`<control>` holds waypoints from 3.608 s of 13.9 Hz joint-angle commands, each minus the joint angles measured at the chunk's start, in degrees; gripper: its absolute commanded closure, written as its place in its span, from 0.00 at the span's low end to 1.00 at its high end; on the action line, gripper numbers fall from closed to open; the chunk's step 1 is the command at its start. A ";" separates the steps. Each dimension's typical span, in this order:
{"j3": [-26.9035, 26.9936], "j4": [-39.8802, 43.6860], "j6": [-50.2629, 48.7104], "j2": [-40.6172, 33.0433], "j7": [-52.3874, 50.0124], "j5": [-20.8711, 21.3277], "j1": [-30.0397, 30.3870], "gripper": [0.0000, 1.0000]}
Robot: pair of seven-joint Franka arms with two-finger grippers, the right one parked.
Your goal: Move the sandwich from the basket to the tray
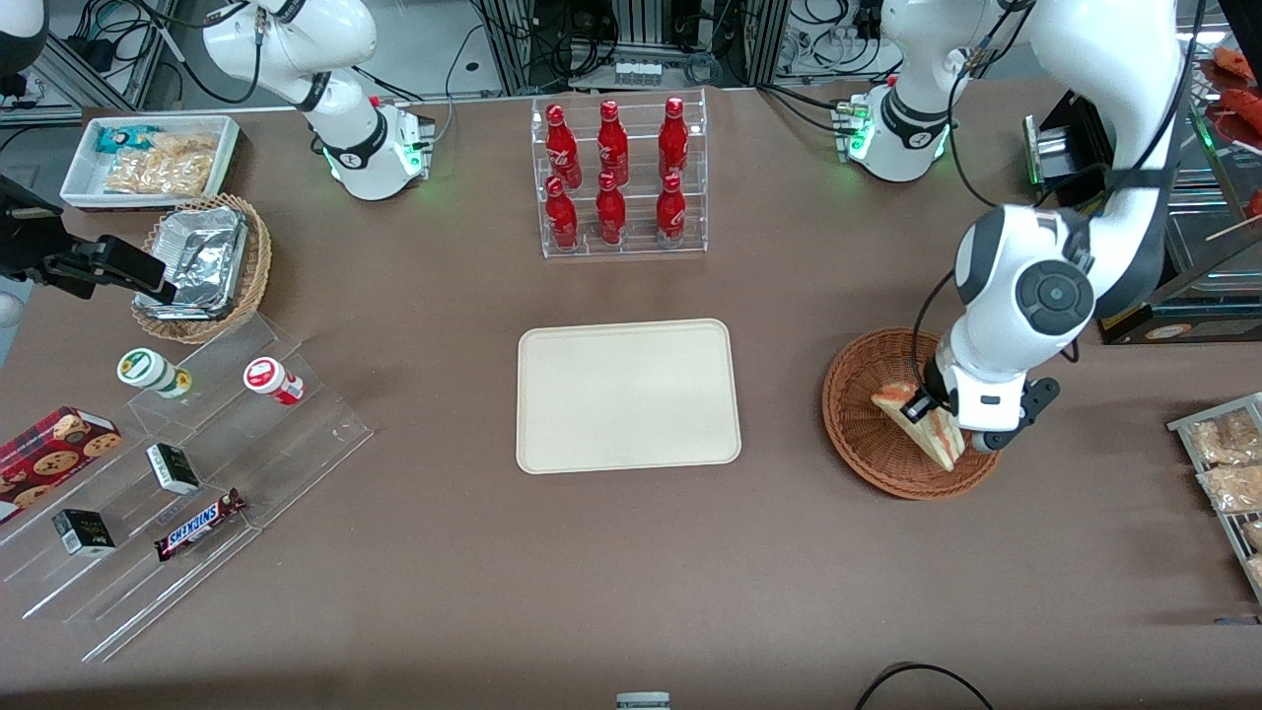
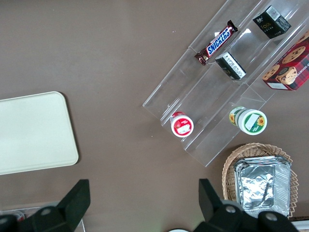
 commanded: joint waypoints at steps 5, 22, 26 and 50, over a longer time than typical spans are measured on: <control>-0.27 14.34 -8.22 7.78 -2.10 0.01 -18.68 0.95; -0.36 18.49 16.23 27.14 -4.21 6.25 -36.81 0.34; -0.09 17.87 14.74 23.38 -4.92 5.98 -36.11 0.01; 0.44 16.82 -42.65 -18.03 40.12 -3.07 7.20 0.00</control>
